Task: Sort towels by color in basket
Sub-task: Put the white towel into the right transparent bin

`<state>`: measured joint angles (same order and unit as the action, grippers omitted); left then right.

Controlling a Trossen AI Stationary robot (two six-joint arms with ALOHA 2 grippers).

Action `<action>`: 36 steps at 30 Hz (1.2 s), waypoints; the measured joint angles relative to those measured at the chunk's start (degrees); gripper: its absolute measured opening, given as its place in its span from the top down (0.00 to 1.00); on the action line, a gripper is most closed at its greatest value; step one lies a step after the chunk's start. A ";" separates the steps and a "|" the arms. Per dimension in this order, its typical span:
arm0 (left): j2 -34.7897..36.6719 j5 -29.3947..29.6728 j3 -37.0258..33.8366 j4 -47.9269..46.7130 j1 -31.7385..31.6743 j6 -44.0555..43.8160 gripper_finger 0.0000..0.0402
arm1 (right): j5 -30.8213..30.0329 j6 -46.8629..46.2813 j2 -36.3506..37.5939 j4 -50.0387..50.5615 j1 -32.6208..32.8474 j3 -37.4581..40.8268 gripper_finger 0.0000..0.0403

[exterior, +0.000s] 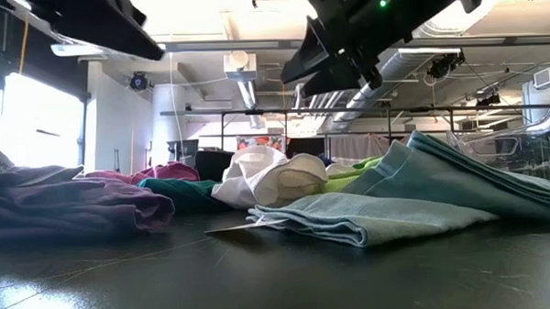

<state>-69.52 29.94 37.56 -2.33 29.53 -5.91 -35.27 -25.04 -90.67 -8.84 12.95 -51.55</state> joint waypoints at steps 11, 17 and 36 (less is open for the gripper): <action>2.69 -5.24 -11.59 22.79 -14.41 -0.21 1.00 | 5.91 3.50 -1.23 -1.07 -5.66 0.00 0.41; 8.48 -8.91 -11.51 20.20 -22.20 5.16 1.00 | 11.58 3.69 -3.93 -2.15 -9.18 0.00 0.41; 11.04 -13.06 -11.58 7.93 -26.52 8.15 1.00 | 14.48 10.60 -25.34 9.67 -11.11 -15.61 0.43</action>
<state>-58.48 16.88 25.98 5.60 3.01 2.24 -20.79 -14.44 -116.02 0.83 1.85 -67.16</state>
